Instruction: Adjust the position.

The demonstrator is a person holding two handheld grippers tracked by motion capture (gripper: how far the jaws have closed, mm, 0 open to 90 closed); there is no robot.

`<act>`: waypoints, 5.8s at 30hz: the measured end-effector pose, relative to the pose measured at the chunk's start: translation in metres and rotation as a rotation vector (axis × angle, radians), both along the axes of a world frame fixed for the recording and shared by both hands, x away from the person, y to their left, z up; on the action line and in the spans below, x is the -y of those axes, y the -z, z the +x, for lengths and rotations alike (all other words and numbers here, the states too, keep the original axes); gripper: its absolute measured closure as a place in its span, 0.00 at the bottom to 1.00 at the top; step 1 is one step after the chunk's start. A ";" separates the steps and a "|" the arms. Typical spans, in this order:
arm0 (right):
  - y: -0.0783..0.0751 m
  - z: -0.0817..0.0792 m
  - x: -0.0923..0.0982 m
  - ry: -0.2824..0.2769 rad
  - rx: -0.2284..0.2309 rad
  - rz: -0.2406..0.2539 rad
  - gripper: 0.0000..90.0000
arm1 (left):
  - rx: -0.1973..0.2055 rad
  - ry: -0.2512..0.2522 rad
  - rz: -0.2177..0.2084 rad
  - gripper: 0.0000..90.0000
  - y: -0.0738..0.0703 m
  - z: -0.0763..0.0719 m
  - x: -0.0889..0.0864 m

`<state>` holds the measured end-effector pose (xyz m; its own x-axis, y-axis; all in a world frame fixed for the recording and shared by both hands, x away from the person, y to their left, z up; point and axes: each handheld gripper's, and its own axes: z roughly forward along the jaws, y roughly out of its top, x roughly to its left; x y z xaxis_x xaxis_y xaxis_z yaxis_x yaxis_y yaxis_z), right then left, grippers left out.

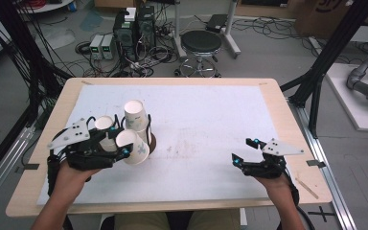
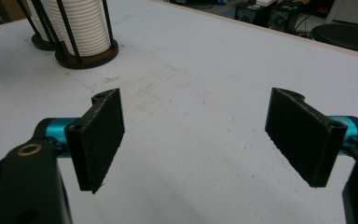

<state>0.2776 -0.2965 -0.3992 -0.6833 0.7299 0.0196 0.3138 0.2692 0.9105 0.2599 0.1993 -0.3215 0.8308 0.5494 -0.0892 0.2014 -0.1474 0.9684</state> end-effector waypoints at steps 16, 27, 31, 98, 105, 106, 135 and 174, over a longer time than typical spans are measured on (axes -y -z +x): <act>-0.005 -0.001 -0.012 -0.091 0.003 0.017 0.22 | 0.013 0.098 0.000 0.41 0.007 0.024 0.058; -0.006 -0.001 -0.021 -0.135 -0.011 0.029 0.22 | 0.009 0.137 0.008 0.41 0.015 0.041 0.084; -0.008 -0.002 -0.027 -0.166 -0.018 0.036 0.22 | -0.006 0.149 0.019 0.41 0.020 0.048 0.094; 0.007 0.032 -0.100 -0.520 -0.050 -0.060 0.38 | -0.049 0.255 0.057 0.18 0.037 0.052 0.144; 0.005 0.032 -0.098 -0.535 -0.068 -0.125 0.38 | -0.067 0.303 0.120 0.18 0.039 0.051 0.142; 0.005 0.032 -0.098 -0.538 -0.070 -0.130 0.38 | -0.071 0.305 0.121 0.18 0.039 0.051 0.142; -0.038 0.037 -0.117 -0.668 -0.108 -0.565 0.38 | -0.095 0.420 0.277 0.19 0.038 0.053 0.154; -0.043 0.029 -0.074 -0.517 -0.025 -0.112 0.22 | -0.052 0.416 0.112 0.41 0.049 0.058 0.130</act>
<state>0.3069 -0.2226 -0.3558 -0.9548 0.2966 -0.0185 0.1356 0.4901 0.8610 0.3183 0.0691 -0.3702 0.9795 0.1773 -0.0955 0.1506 -0.3302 0.9318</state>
